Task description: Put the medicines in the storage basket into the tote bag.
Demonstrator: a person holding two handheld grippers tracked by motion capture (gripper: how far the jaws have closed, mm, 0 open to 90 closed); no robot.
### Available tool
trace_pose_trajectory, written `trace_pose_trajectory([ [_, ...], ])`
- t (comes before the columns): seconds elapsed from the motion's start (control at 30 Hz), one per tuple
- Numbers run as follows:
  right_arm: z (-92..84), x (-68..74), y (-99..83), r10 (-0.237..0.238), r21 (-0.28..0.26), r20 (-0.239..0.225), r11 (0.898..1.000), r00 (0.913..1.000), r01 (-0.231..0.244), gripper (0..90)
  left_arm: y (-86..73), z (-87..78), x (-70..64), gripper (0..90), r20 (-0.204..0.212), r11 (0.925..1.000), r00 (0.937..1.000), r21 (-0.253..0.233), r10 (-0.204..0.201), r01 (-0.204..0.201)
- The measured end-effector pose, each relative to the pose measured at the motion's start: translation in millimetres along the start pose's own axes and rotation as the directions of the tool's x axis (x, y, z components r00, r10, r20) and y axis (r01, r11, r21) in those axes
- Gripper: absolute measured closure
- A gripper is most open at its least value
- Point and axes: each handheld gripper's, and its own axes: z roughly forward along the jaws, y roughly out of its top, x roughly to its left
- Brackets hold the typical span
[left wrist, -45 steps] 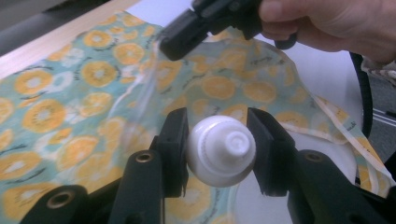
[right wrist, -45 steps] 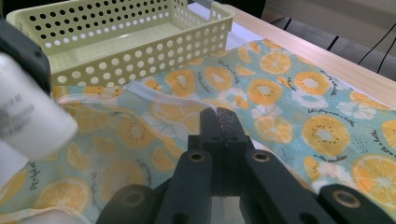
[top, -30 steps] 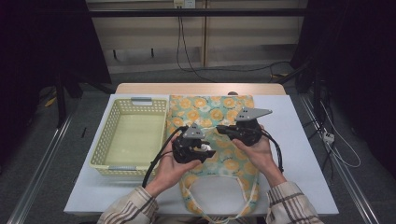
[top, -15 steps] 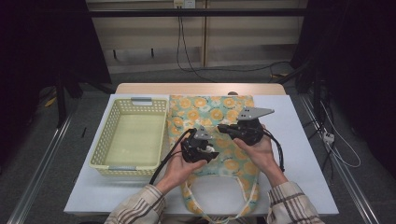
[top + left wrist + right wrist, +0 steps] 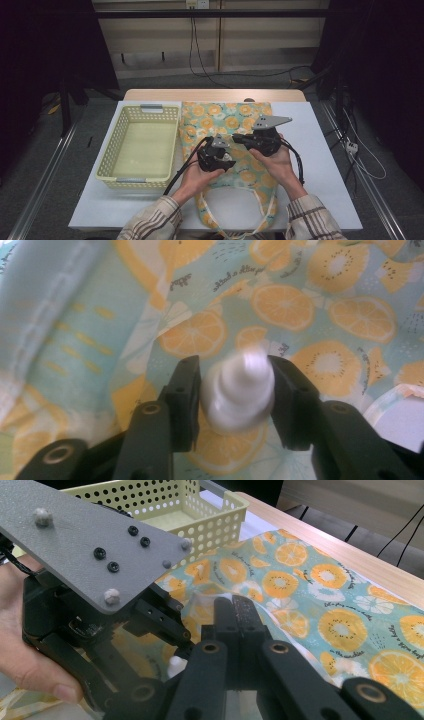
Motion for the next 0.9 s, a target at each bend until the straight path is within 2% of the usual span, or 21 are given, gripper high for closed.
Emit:
trace_pose_trajectory([
  [0.03,0.0,0.0,0.0,0.0,0.0,0.0,1.0,1.0,0.0,90.0,0.1,-0.7,0.3,55.6,-0.007,1.0,1.0,-0.002,-0.002,0.002],
  [0.07,0.0,0.1,0.0,0.0,0.0,0.001,1.0,1.0,0.0,90.0,0.6,-1.5,-1.0,51.0,-0.047,1.0,0.9989,0.0,0.001,-0.001],
  [0.1,0.2,0.2,0.0,-0.001,0.0,0.001,1.0,1.0,0.001,90.0,0.7,-2.3,-0.5,47.9,-0.025,1.0,0.9997,-0.008,0.004,-0.004],
  [0.13,0.4,0.3,0.1,-0.001,0.0,0.002,1.0,1.0,0.001,90.0,0.7,-3.0,-0.6,47.7,-0.026,0.9999,0.9996,-0.007,0.011,-0.011],
  [0.17,0.6,0.2,0.1,-0.001,0.0,0.003,1.0,1.0,0.001,90.0,1.0,-3.6,-2.1,45.8,-0.054,0.9999,0.9985,-0.009,0.006,-0.006],
  [0.2,0.7,0.0,0.2,-0.003,0.0,0.004,1.0,1.0,0.003,90.0,0.8,-3.9,-1.0,43.0,-0.02,0.9999,0.9998,-0.016,-0.002,0.002],
  [0.23,0.7,-0.1,0.1,-0.003,0.0,0.005,1.0,1.0,0.002,90.0,1.2,-4.7,-2.8,40.1,-0.049,0.9999,0.9988,-0.012,0.0,-0.001],
  [0.27,0.6,-0.3,0.0,-0.003,0.001,0.005,1.0,1.0,0.003,90.0,1.2,-5.3,-1.9,38.0,-0.022,0.9998,0.9997,-0.019,0.005,-0.005],
  [0.33,0.5,-0.4,-0.3,0.003,0.001,0.005,1.0,1.0,-0.003,90.0,1.4,-7.6,-3.3,33.1,-0.017,0.9996,0.9999,-0.029,0.002,-0.003],
  [0.43,0.6,-0.3,-0.4,0.002,0.001,0.004,1.0,1.0,-0.002,90.0,1.4,-14.6,-5.7,26.6,-0.025,0.9992,0.999,-0.016,0.037,-0.038],
  [0.57,0.7,-0.4,-0.6,0.003,0.003,0.003,1.0,1.0,-0.003,90.0,0.4,-26.1,-9.5,20.1,-0.024,0.9981,0.9979,-0.011,0.06,-0.061],
  [0.73,0.8,-0.7,-0.8,0.004,0.003,0.004,1.0,1.0,-0.004,90.0,-0.3,-41.1,-12.4,16.3,0.001,0.9974,0.9978,-0.028,0.066,-0.066],
  [0.77,0.7,-0.7,-0.8,0.004,0.005,0.006,1.0,1.0,-0.004,90.0,-1.7,-43.2,-12.6,15.3,0.002,0.9967,0.9979,-0.05,0.064,-0.064],
  [0.83,0.8,-0.8,-0.9,0.003,0.005,0.007,1.0,1.0,-0.003,90.0,-4.9,-47.8,-11.9,15.0,0.01,0.9959,0.9974,-0.058,0.071,-0.07],
  [0.87,0.8,-0.6,-0.8,0.003,0.004,0.006,1.0,1.0,-0.003,90.0,-8.9,-48.8,-10.0,14.9,0.006,0.9957,0.9986,-0.077,0.052,-0.052],
  [0.9,0.7,-0.3,-0.7,0.003,0.004,0.004,1.0,1.0,-0.003,90.0,-10.0,-50.1,-8.4,14.9,0.0,0.9968,0.9989,-0.066,0.046,-0.046],
])
